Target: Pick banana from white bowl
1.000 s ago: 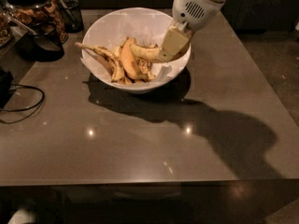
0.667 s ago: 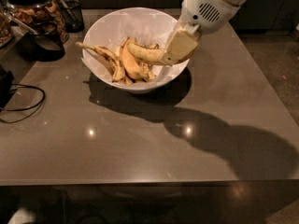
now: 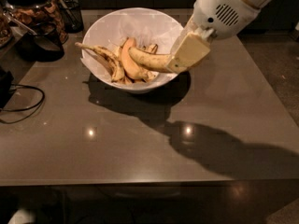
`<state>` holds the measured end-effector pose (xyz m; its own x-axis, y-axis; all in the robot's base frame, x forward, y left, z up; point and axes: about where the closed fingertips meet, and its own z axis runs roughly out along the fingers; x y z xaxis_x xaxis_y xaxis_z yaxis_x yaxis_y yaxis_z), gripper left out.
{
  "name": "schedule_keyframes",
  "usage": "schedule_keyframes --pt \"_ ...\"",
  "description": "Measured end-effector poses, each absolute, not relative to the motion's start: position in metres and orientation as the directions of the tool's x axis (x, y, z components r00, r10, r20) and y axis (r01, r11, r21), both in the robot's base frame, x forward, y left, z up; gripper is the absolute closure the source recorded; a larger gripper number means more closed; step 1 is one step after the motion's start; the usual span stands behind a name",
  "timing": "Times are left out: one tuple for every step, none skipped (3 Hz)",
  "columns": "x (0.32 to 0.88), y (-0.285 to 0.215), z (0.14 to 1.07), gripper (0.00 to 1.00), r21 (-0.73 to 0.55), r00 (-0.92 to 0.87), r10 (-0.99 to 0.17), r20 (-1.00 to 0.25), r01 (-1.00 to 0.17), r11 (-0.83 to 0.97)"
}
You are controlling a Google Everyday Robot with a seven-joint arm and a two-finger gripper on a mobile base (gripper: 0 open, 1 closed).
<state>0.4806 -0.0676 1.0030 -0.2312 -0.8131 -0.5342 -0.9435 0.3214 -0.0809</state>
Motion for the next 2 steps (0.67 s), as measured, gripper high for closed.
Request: schedule_keyframes --pt "0.4031 -0.0762 1.0069 1.00 -0.008 -0.285 -0.773 -0.567 -0.936 0.351" --pt "0.4031 -0.0762 1.0069 1.00 -0.008 -0.285 -0.773 -0.567 -0.936 0.351"
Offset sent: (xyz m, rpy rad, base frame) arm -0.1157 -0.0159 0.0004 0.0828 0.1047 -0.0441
